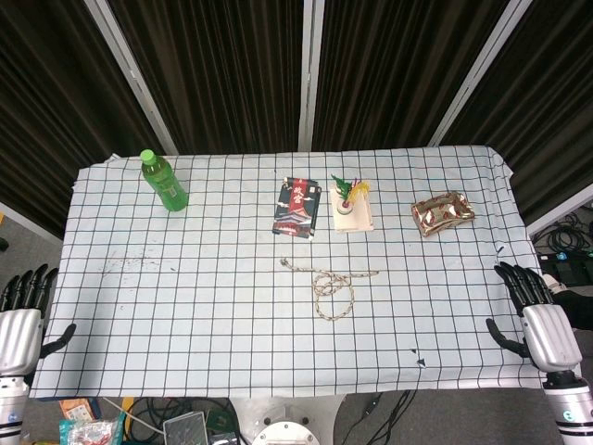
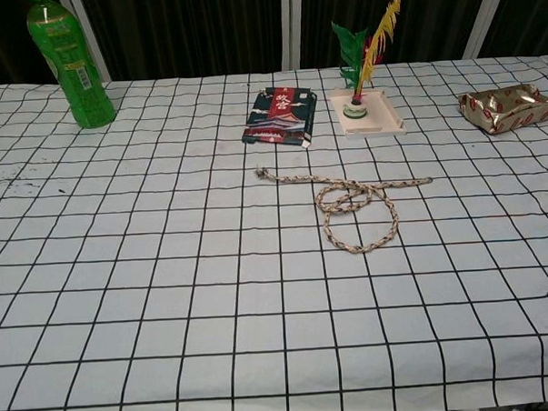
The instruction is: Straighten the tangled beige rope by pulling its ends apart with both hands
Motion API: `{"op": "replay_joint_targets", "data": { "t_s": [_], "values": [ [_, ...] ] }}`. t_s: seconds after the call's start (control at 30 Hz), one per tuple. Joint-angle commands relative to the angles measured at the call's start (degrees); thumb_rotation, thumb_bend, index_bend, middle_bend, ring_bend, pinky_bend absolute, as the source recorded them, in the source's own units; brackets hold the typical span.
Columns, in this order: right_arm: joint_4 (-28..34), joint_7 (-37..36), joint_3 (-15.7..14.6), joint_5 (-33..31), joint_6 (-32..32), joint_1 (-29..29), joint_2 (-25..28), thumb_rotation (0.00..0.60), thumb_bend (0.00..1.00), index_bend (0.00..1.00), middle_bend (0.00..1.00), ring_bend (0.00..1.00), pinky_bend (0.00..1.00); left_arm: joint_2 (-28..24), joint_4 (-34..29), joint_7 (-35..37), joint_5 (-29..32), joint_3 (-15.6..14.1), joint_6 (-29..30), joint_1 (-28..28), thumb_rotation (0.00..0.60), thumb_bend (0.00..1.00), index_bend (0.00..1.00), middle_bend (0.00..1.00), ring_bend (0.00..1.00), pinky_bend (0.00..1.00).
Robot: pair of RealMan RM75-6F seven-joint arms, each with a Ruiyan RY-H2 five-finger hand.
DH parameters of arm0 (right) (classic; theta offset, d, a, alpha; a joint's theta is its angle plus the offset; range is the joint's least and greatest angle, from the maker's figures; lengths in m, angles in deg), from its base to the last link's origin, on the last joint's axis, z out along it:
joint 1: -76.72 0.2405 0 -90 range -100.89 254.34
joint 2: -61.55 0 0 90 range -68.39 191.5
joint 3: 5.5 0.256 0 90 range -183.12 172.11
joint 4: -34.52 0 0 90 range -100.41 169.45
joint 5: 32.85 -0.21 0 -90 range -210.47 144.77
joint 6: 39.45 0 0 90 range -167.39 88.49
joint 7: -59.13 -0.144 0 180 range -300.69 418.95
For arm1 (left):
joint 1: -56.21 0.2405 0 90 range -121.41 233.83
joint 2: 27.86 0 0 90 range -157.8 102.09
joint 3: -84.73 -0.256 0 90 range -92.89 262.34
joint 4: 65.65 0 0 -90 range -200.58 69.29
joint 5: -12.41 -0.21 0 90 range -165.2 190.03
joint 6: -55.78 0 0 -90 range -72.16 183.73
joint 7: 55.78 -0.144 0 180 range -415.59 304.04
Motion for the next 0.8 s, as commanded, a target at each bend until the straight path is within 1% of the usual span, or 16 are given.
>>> {"op": "replay_joint_targets", "data": {
  "t_s": [0.03,0.27,0.37,0.43,0.57,0.63,0.7,0.8],
  "values": [
    [-0.05,0.0,0.02,0.0,0.05,0.05,-0.03,0.6,0.28,0.0,0.06,0.0,0.0,-0.01,-0.06,-0.1,0.05,0.05,-0.08,-0.06,0.6,0.19,0.04,0.0,0.0,0.0],
    [-0.22,-0.33,0.14,0.09,-0.18,0.1,0.16,0.6,0.28,0.0,0.06,0.0,0.0,-0.33,-0.51,-0.08,-0.95,-0.11,-0.66,-0.65,0.6,0.19,0.04,0.0,0.0,0.0],
    [-0.18,-0.59,0.4,0.13,-0.48,0.18,0.48,0.6,0.28,0.0,0.06,0.0,0.0,-1.35,-1.57,0.28,-2.31,-0.01,-2.46,-2.27,0.6,0.18,0.05,0.0,0.0,0.0],
    [0.01,-0.38,0.55,0.44,-0.59,0.38,0.81,0.6,0.28,0.0,0.06,0.0,0.0,-2.32,-2.3,1.13,-3.68,0.52,-4.53,-4.39,0.6,0.17,0.06,0.0,0.0,0.0],
    [0.78,0.31,0.75,1.09,-0.53,0.89,1.31,0.6,0.28,0.0,0.06,0.0,0.0,-3.33,-2.37,2.74,-5.88,2.69,-10.15,-10.34,0.6,0.16,0.09,0.03,0.0,0.0],
    [1.23,0.88,0.79,1.32,-0.38,1.12,1.51,0.6,0.28,0.0,0.06,0.0,0.0,-3.16,-2.11,4.37,-6.27,4.27,-14.09,-14.28,0.6,0.16,0.13,0.04,0.0,0.0],
    [1.74,1.45,0.81,1.36,-0.08,1.34,1.68,0.6,0.28,0.0,0.06,0.0,0.0,-2.49,-1.71,6.6,-5.92,5.81,-18.95,-18.6,0.6,0.17,0.19,0.08,0.0,0.0],
    [2.42,2.44,0.8,1.31,0.41,1.61,1.85,0.6,0.28,0.0,0.06,0.0,0.0,-0.41,-0.42,9.93,-4.97,7.95,-25.86,-24.92,0.6,0.18,0.24,0.11,0.0,0.0]
  ]
}}
